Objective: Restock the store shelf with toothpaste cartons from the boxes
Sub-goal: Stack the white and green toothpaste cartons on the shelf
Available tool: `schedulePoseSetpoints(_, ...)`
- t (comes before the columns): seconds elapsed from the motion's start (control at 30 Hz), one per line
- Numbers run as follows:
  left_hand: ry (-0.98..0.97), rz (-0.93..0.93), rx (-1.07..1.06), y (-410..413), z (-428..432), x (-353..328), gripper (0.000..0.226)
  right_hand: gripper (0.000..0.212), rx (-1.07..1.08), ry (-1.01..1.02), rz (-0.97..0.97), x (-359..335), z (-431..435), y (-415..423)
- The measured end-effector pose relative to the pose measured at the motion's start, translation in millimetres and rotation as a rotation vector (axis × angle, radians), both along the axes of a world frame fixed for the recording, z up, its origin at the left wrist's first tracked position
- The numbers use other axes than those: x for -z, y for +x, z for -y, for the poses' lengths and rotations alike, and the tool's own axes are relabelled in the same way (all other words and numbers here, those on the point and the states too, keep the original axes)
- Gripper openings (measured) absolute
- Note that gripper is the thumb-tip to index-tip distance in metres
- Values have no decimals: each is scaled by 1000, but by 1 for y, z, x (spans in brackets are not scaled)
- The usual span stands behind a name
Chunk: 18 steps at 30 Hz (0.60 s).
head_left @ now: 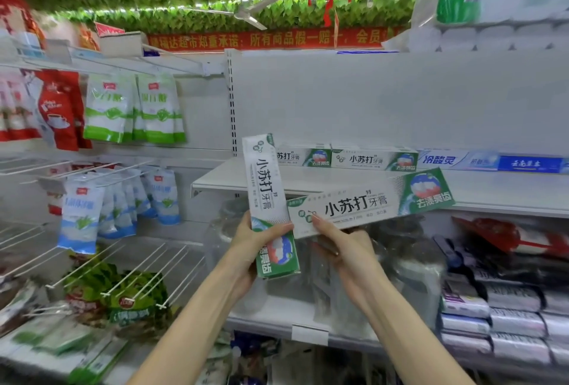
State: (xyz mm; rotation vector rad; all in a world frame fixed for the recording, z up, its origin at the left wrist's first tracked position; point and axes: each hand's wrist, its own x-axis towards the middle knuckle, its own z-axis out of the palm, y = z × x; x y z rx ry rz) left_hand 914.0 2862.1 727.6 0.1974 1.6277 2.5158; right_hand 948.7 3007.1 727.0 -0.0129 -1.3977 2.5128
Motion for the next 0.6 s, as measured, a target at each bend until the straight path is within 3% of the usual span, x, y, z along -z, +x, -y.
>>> schedulePoseSetpoints(0.47, -23, -40, 30, -78, 25, -28, 74, 33, 51, 29, -26, -18, 36, -67)
schedulePoseSetpoints(0.6, -79, -84, 65, -106, 36, -54, 64, 36, 21, 52, -64, -35, 40, -89)
